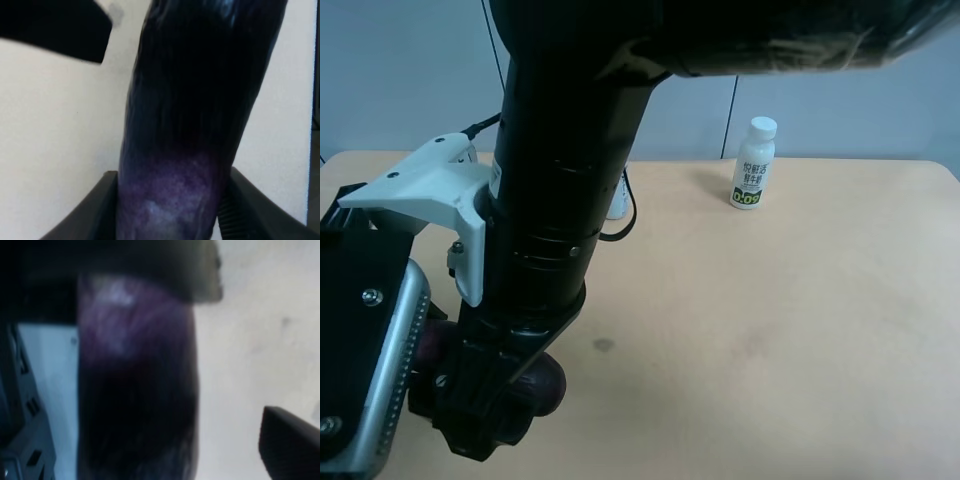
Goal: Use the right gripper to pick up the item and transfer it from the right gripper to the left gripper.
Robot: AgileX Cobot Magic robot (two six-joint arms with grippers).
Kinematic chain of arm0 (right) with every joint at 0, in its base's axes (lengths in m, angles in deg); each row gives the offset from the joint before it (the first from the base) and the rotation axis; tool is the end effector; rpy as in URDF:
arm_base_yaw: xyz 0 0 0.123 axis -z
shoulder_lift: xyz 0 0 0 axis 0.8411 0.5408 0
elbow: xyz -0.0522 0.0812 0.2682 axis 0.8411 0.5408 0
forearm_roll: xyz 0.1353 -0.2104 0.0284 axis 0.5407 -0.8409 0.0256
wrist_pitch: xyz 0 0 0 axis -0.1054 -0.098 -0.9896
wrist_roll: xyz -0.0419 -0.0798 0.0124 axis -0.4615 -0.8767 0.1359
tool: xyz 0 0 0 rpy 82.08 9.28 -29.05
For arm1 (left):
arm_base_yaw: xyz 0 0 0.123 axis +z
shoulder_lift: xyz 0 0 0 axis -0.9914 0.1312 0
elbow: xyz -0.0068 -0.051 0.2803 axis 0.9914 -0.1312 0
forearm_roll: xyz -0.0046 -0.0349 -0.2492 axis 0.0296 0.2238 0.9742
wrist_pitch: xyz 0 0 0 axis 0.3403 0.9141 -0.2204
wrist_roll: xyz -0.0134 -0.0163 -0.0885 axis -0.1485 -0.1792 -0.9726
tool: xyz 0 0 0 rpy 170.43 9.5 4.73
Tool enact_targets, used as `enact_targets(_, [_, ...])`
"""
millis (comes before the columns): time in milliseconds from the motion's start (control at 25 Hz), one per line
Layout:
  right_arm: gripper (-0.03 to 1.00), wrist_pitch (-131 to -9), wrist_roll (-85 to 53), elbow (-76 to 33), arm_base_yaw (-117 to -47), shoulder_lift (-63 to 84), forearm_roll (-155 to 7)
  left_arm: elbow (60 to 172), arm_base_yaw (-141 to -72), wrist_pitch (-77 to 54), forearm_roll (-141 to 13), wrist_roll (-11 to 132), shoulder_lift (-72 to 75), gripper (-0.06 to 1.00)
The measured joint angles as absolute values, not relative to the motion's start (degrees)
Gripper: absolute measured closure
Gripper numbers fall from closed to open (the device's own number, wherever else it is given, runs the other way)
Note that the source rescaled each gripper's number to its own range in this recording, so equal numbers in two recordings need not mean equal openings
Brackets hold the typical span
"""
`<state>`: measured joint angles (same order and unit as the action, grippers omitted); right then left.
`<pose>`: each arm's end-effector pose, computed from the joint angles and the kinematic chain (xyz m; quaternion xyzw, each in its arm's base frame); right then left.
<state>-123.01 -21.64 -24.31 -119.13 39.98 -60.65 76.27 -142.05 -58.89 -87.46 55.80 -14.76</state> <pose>0.1483 0.3394 0.2671 -0.6449 0.7358 0.1977 0.0599 0.0963 -0.1396 0.2697 0.7061 0.6660 0.0170 0.2400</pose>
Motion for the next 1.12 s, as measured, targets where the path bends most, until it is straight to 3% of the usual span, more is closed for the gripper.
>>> enact_targets(760, [-0.03,-130.1,-15.0,-23.6,-119.1,27.0,-67.1,76.3,-142.1,-58.6,-87.3,55.8,-14.8,0.94])
enact_targets(1120, [-0.03,-130.3,-10.7,-8.0,-119.1,12.4,-67.9,76.3,-142.1,-58.6,-87.3,55.8,-14.8,0.94])
